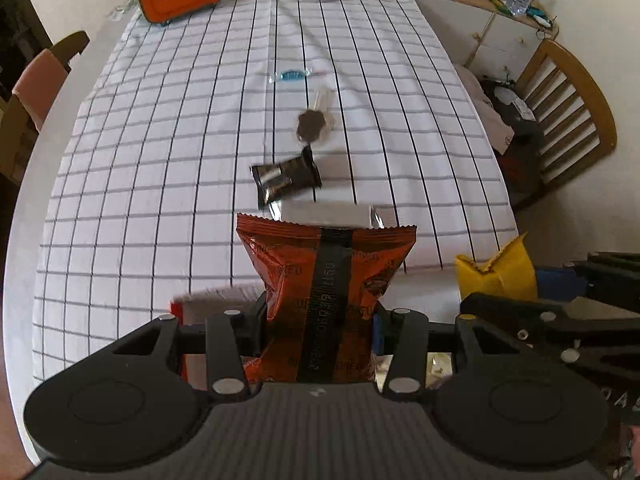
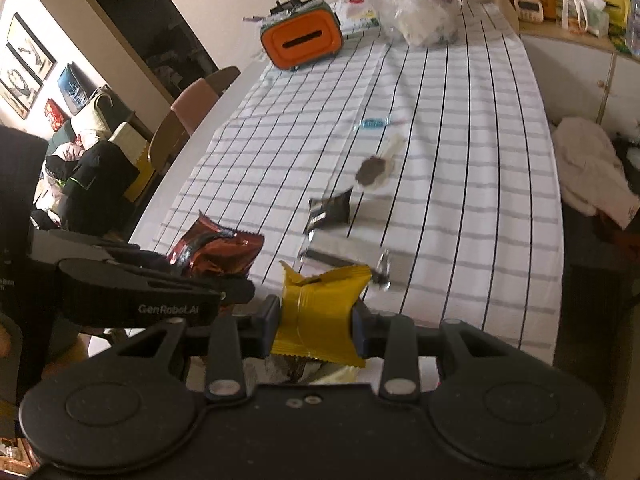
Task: Organize snacks
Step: 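Lift both held snacks and carry them over the white box, then open both grippers to drop the chip bag and yellow packet in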
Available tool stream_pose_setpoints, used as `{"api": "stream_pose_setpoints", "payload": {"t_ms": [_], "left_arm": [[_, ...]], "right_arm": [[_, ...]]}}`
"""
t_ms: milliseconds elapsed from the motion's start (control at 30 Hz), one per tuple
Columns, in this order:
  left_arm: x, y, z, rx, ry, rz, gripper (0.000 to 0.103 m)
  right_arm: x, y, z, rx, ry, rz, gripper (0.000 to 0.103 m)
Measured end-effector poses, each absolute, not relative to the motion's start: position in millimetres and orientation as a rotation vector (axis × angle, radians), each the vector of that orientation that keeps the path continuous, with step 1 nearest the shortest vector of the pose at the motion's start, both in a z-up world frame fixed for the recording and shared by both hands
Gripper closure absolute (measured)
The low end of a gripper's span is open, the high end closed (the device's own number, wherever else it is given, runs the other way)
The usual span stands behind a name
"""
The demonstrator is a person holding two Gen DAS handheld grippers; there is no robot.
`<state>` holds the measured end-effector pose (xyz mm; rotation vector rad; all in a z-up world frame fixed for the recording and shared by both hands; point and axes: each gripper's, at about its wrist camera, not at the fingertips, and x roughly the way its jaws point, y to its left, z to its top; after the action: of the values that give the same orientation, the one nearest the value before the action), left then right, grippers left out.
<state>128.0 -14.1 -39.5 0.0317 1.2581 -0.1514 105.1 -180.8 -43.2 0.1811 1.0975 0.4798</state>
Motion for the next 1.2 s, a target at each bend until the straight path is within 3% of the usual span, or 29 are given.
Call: {"api": "stream_pose_setpoints", "payload": {"t_ms": [633,1200], "left_arm": [[94,-23,-104,0.065,1.381,-0.121,0.058],[96,-20,-142,0.074,1.477,-0.087,0.058]], "right_arm": [[71,-171,-102,0.126,1.171,0.406,0.068],[89,-169,-120,0.164,1.202,0.369,0.068]]}}
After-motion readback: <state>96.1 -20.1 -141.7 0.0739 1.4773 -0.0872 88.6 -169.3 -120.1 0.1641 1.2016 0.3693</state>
